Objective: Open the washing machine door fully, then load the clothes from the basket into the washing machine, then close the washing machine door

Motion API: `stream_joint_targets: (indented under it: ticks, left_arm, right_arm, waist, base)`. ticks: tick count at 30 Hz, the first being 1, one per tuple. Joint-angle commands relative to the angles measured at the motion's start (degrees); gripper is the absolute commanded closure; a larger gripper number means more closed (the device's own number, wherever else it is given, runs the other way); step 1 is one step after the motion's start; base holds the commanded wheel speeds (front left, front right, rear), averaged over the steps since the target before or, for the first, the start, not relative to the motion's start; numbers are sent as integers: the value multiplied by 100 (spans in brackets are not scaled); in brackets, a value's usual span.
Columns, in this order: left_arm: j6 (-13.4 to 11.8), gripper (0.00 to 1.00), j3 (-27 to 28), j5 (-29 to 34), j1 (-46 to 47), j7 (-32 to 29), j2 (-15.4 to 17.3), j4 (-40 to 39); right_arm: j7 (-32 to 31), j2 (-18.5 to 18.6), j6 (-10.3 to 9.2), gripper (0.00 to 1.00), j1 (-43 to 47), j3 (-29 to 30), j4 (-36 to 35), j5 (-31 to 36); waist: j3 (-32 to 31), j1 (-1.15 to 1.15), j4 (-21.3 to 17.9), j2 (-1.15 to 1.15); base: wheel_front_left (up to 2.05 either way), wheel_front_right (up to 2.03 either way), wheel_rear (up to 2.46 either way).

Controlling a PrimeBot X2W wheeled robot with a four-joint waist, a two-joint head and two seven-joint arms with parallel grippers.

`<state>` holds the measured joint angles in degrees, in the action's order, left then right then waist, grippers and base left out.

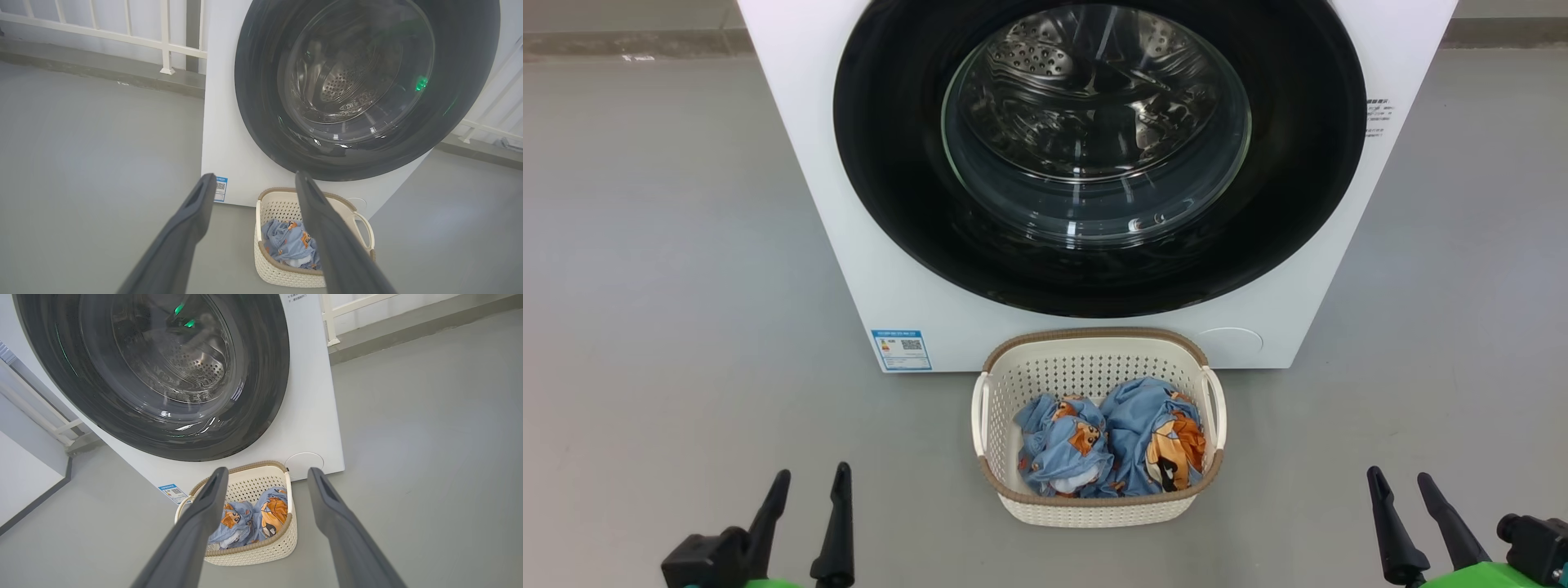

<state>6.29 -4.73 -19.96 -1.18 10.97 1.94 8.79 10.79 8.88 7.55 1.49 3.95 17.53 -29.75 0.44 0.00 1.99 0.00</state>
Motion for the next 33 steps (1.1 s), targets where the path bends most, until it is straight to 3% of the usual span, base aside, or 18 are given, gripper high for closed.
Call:
stream_joint_targets:
  ticks: [1,19,33]
  left_arm:
    - [-36,0,134,193,87,81,74,-184]
    - [-102,0,107,1442,98,400,94,-249]
    - [-238,0,216,1245,126,403,94,-171]
  right_arm:
    - [100,111,-5,0,38,-134,-153,197]
    - [418,161,-6,0,140,-18,-182,1360]
    - [420,102,-6,0,119,106,-207,1356]
  waist:
    - [2,0,-1,0]
    - [42,0,-7,0]
    - [96,0,-76,0]
  base:
    - [0,0,0]
    - [0,0,0]
    - [0,0,0]
